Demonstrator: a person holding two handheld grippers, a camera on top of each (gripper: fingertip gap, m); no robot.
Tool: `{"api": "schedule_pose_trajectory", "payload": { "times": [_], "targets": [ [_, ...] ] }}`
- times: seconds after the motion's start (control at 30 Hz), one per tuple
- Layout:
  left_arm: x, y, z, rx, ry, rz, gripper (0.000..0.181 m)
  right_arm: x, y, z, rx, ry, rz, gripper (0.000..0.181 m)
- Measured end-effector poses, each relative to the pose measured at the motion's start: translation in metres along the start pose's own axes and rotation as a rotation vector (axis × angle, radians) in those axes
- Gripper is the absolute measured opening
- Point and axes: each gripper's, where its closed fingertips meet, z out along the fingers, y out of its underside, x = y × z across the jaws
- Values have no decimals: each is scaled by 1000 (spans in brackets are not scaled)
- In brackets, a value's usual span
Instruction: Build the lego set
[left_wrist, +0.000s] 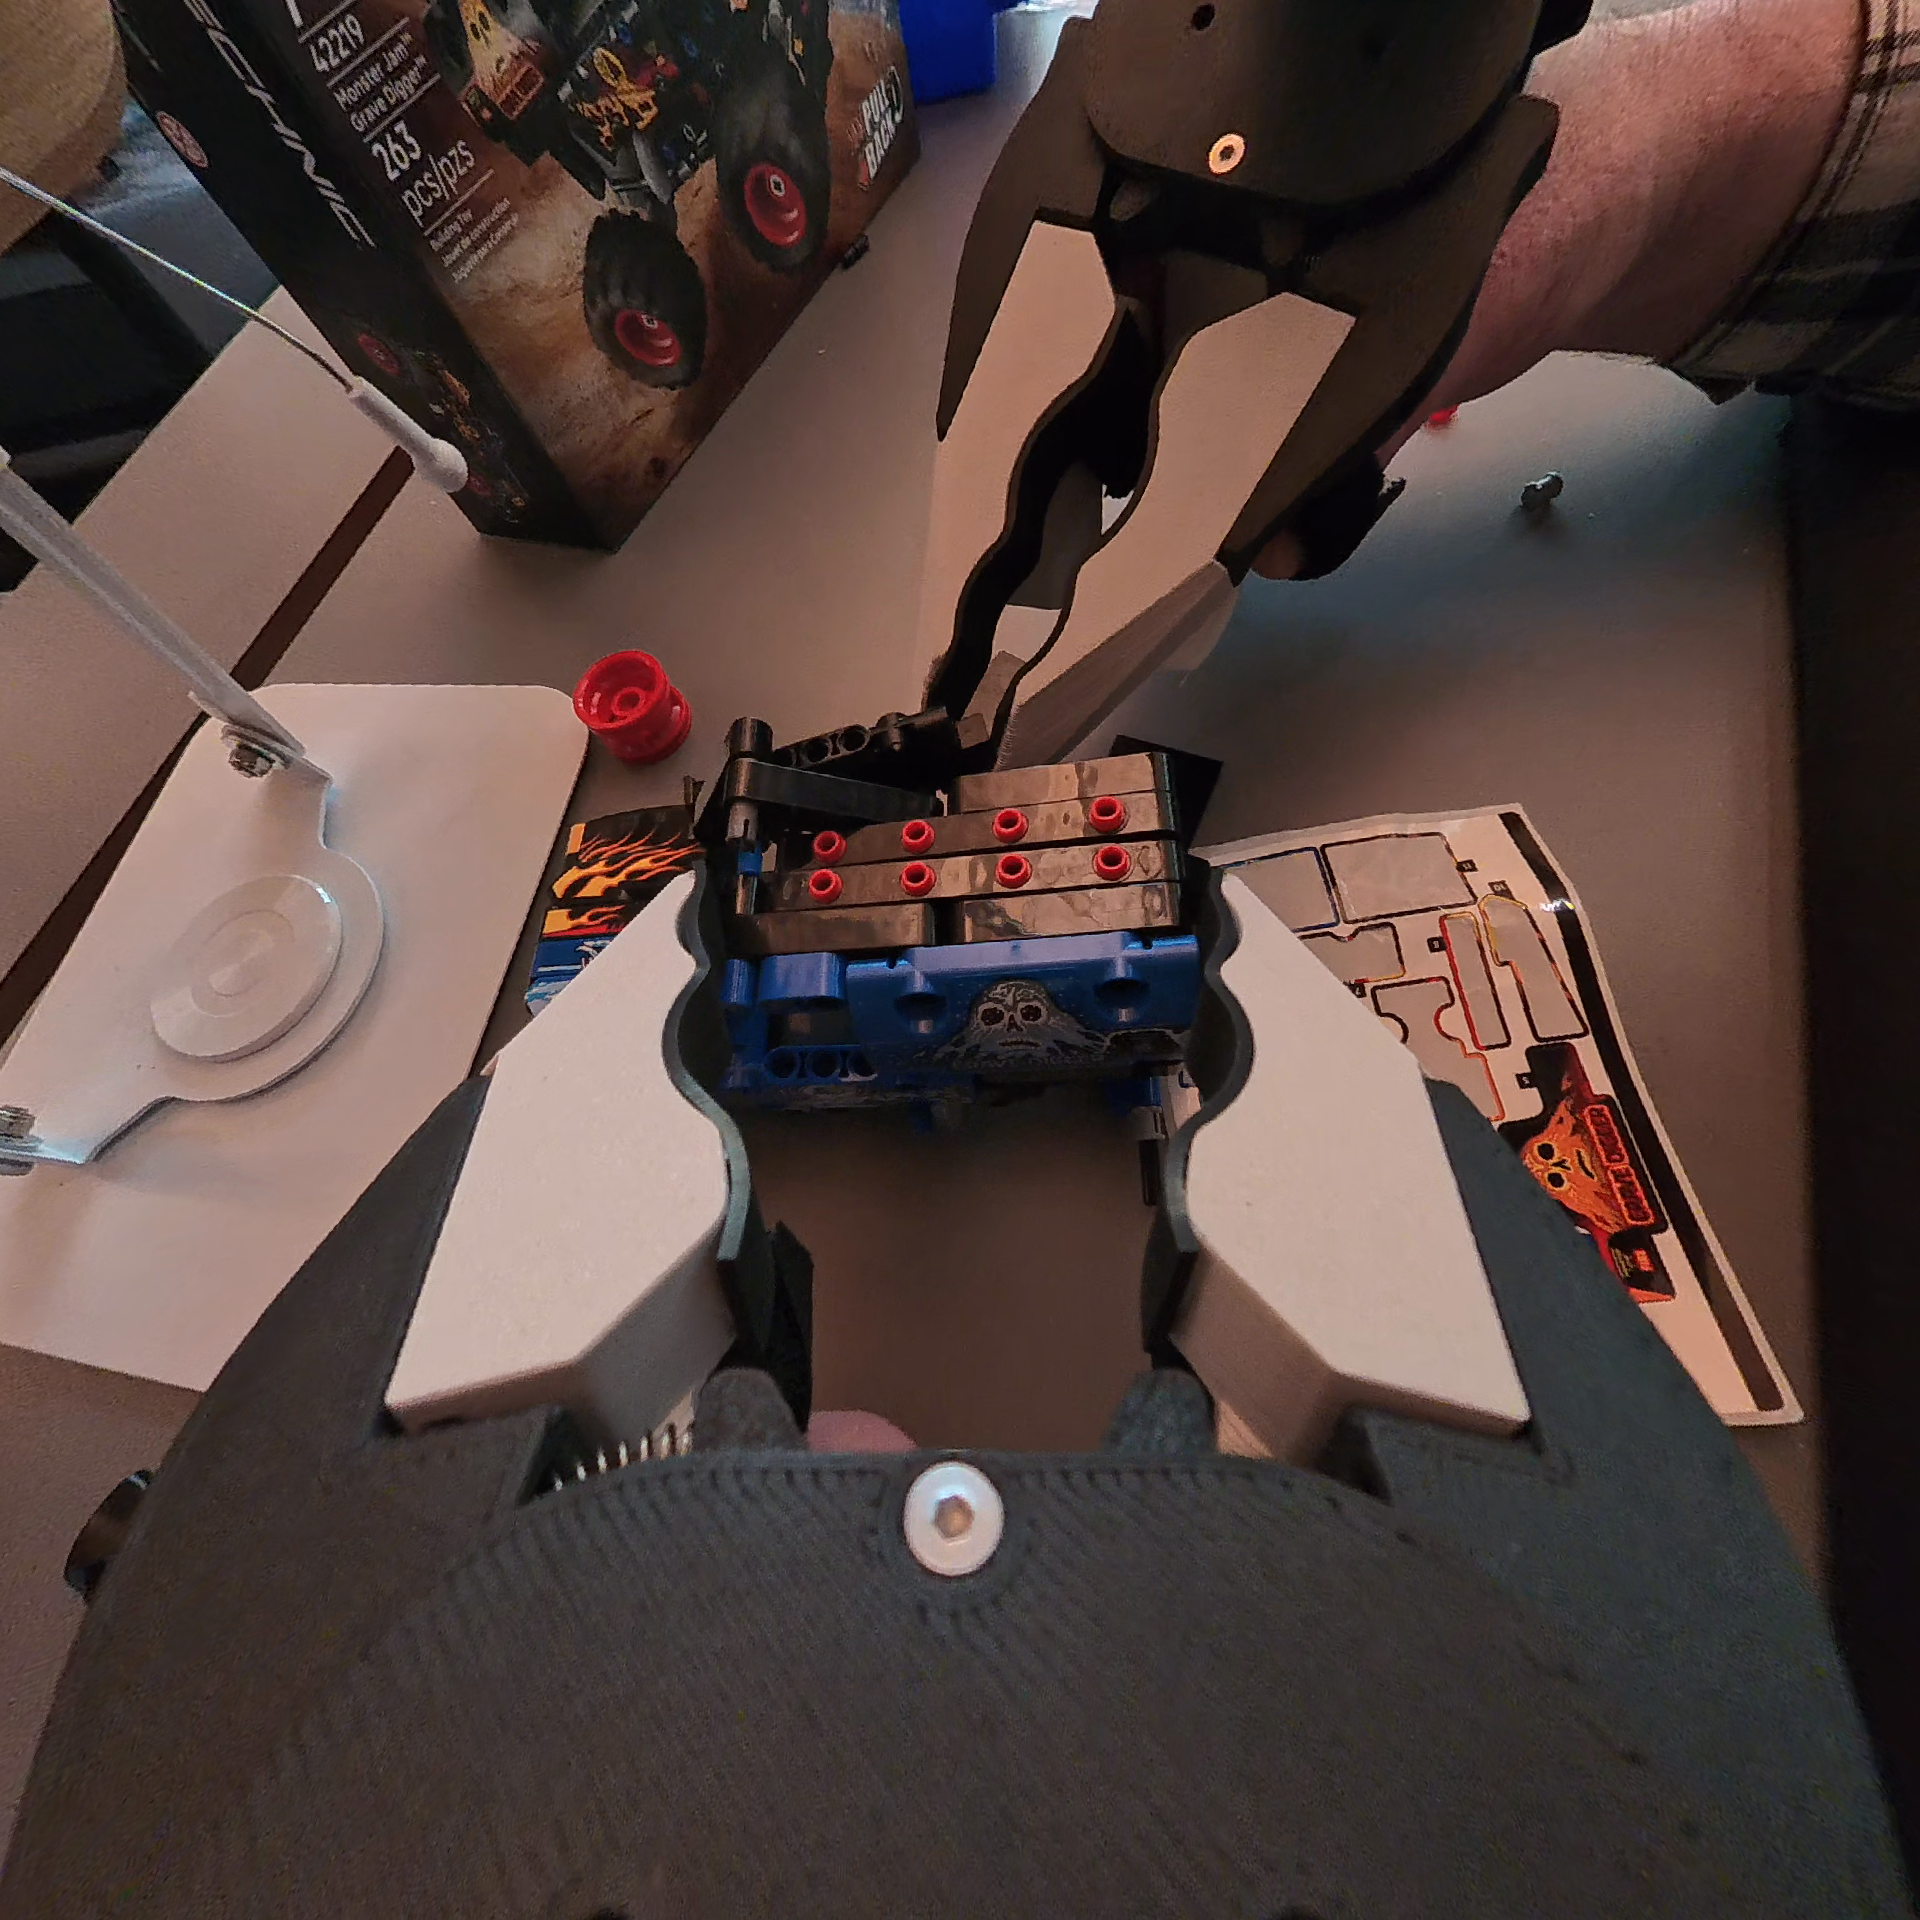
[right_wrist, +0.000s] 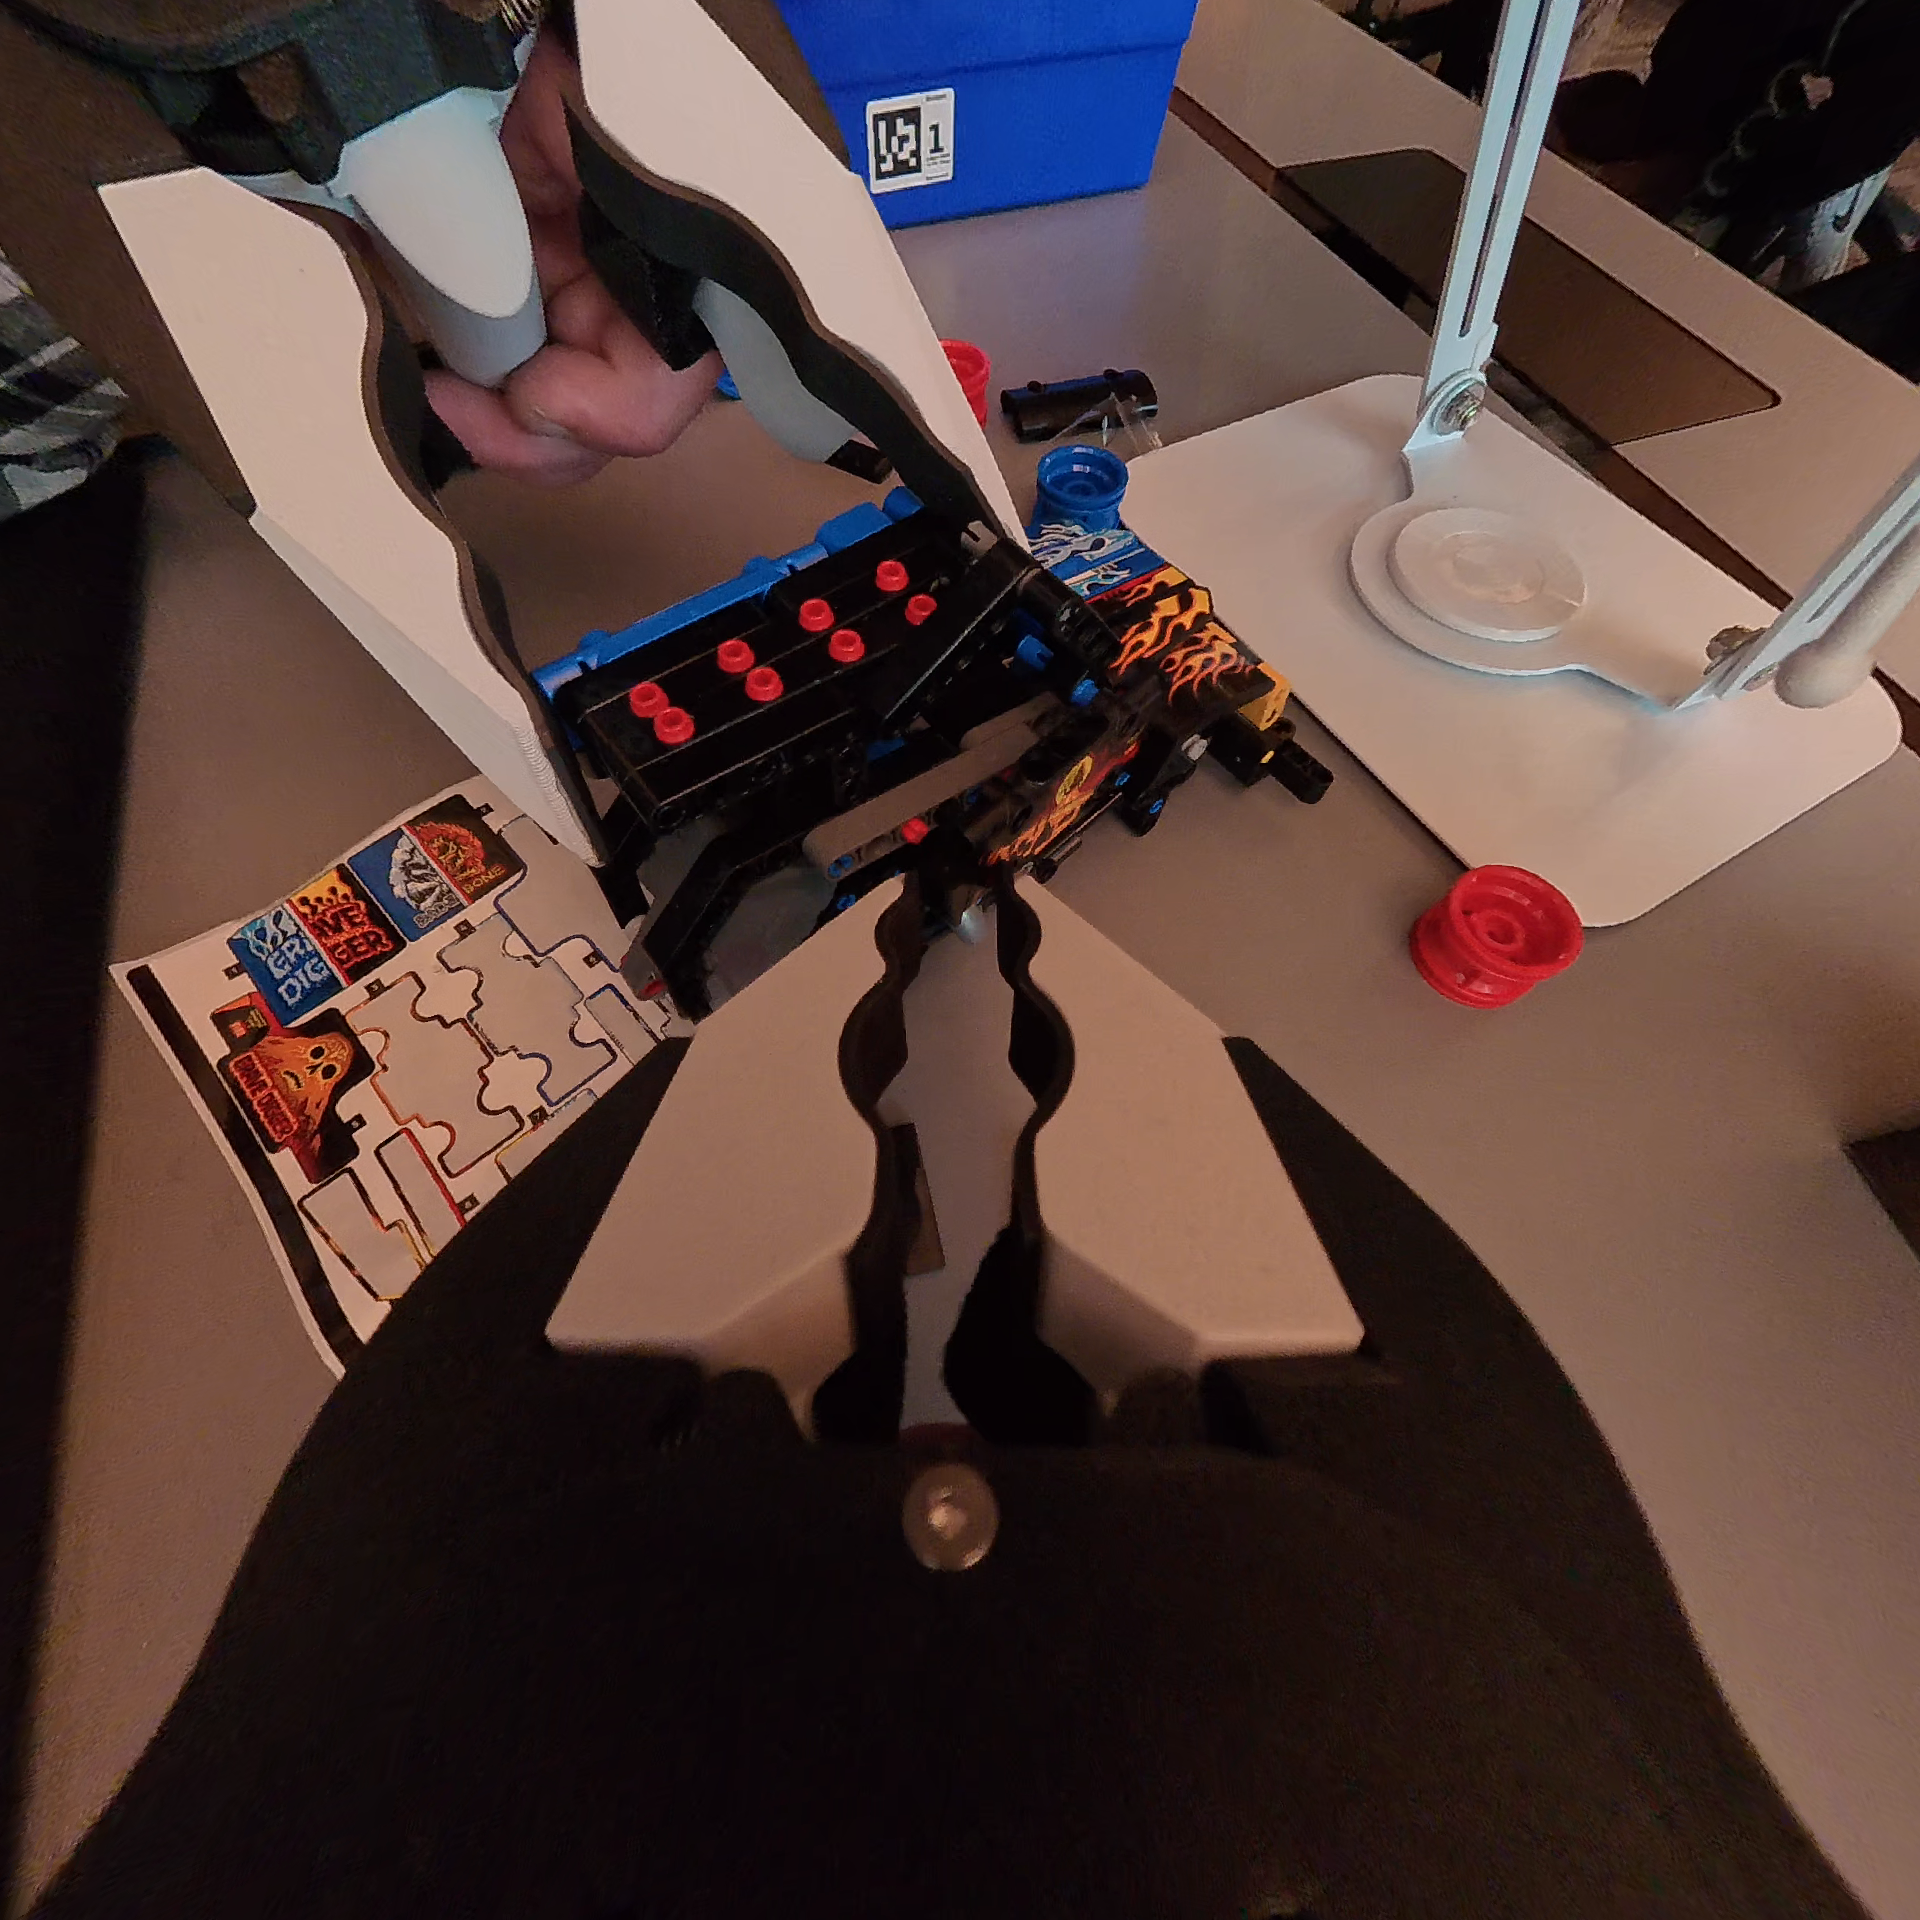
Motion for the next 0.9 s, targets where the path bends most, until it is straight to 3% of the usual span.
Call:
{"api": "schedule_pose_trajectory", "payload": {
  "times": [0.9],
  "targets": [
    [5,5,-12,85,102,48,90,-22,-5,-1,-52,-2,-57,12]
  ]
}}
